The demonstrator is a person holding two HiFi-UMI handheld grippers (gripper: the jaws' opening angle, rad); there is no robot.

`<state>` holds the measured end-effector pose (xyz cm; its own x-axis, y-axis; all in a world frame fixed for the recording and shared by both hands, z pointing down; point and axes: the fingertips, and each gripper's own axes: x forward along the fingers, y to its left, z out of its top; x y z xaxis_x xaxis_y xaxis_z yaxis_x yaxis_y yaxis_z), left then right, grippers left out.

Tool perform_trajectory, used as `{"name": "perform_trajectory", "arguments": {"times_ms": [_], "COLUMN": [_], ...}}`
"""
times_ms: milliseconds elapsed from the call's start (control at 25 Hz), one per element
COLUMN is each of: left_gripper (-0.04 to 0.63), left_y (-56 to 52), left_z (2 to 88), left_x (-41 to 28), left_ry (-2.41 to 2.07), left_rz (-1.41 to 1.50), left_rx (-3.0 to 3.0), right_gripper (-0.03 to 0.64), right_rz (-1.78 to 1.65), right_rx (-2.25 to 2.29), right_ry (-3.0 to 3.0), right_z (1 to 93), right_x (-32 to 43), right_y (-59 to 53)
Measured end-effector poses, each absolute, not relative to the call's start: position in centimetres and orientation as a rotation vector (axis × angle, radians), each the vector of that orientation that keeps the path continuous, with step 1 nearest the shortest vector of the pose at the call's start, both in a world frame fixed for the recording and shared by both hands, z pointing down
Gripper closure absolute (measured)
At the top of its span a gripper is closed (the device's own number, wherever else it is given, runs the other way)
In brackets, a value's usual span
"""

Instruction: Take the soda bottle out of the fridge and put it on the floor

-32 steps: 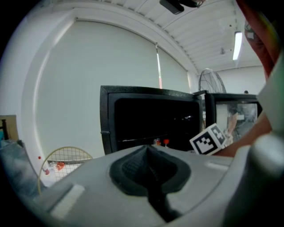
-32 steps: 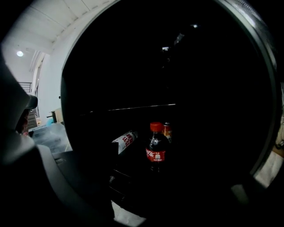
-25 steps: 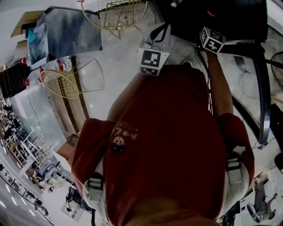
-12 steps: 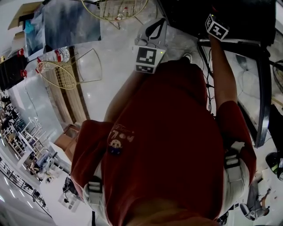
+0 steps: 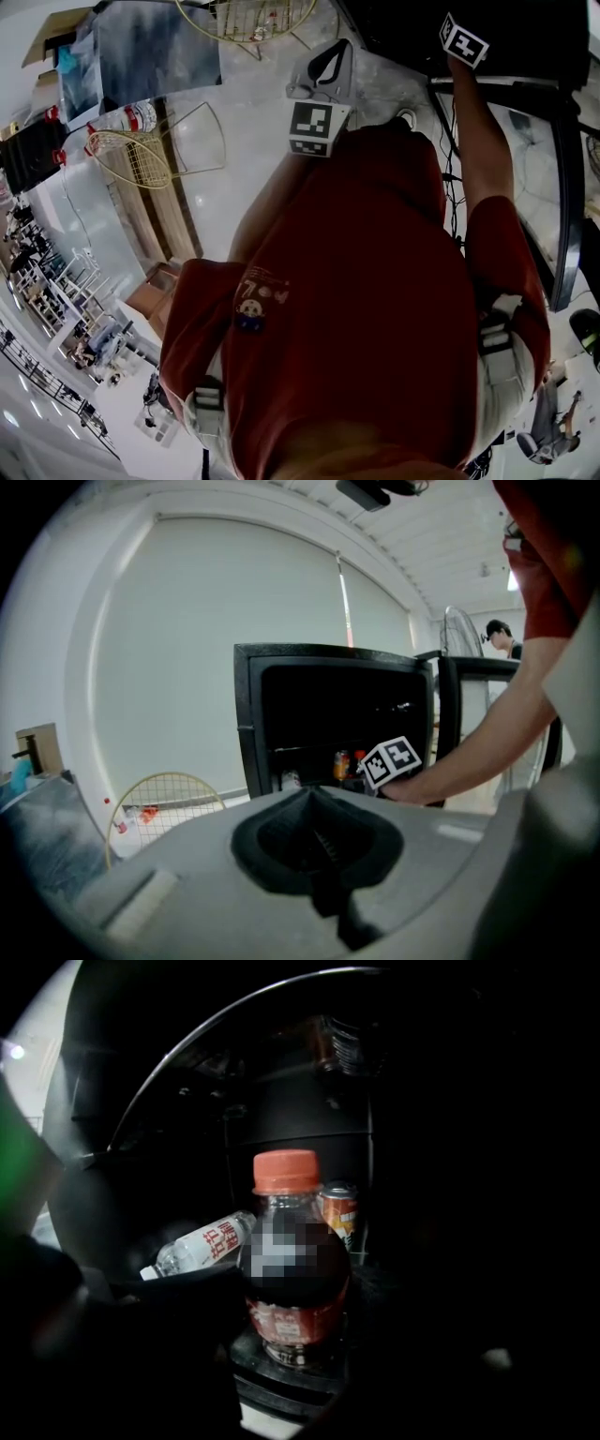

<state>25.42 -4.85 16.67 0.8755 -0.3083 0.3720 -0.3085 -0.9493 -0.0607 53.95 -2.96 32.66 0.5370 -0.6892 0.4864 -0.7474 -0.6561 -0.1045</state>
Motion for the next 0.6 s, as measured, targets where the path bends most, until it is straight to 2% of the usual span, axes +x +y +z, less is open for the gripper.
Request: {"name": "perform_trajectory", "arguments": {"times_ms": [600], "left_gripper": [0.597], "left_y": [-5.4], "left_z": [16.6], "left_x": [25.2], "left_ry": [-0.498], "left_rz": [0.578], "left_rx": [3.026], "right_gripper": [0.313], "right_rz": [0.803], "right_rx": [2.59], "right_ry": [-1.237], "right_z": [32.5], "right_x": [52.9], "right_y": [-2.9]}}
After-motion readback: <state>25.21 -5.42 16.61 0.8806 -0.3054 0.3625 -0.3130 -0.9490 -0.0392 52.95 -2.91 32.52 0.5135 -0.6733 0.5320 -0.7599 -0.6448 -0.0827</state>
